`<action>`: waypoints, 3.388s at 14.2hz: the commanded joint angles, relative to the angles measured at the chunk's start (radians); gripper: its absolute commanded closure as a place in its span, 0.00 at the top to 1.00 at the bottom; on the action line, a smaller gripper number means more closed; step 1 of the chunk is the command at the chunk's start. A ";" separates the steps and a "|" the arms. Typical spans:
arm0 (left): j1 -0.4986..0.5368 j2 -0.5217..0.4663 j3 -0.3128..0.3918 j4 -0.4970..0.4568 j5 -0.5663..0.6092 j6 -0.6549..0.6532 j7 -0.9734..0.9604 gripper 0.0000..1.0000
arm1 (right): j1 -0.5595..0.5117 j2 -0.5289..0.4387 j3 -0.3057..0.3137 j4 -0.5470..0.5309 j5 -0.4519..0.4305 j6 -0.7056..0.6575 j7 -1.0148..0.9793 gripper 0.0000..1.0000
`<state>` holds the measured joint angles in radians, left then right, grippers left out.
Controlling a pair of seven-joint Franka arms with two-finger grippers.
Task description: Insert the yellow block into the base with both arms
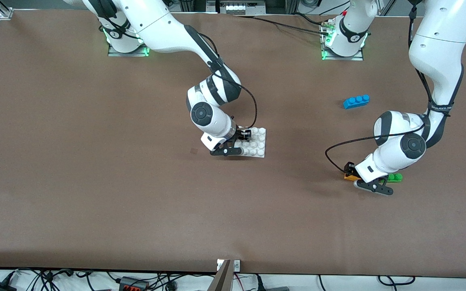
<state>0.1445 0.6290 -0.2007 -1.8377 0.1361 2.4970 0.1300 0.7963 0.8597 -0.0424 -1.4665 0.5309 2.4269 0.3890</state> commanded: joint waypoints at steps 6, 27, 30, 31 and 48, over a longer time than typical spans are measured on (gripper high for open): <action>0.000 -0.032 -0.008 -0.015 0.014 -0.012 0.016 0.63 | 0.020 -0.068 -0.079 0.041 -0.051 -0.066 -0.019 1.00; -0.124 -0.057 -0.436 -0.003 0.159 -0.129 -0.832 0.63 | -0.585 -0.738 -0.205 -0.026 -0.507 -1.132 -0.565 1.00; -0.135 0.038 -0.502 0.049 0.370 -0.132 -1.047 0.63 | -0.861 -0.850 0.100 -0.200 -0.608 -0.984 -0.543 1.00; -0.150 0.052 -0.503 0.058 0.391 -0.132 -1.078 0.63 | -0.906 -0.888 0.130 -0.253 -0.594 -0.923 -0.539 1.00; -0.267 0.127 -0.465 0.078 0.513 -0.132 -1.179 0.63 | -0.873 -0.887 0.041 -0.212 -0.529 -0.825 -0.476 1.00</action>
<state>-0.1174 0.7410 -0.6727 -1.7857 0.6117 2.3737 -1.0230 -0.0808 -0.0328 0.0017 -1.6998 -0.0119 1.6225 -0.0988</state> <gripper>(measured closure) 0.313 0.000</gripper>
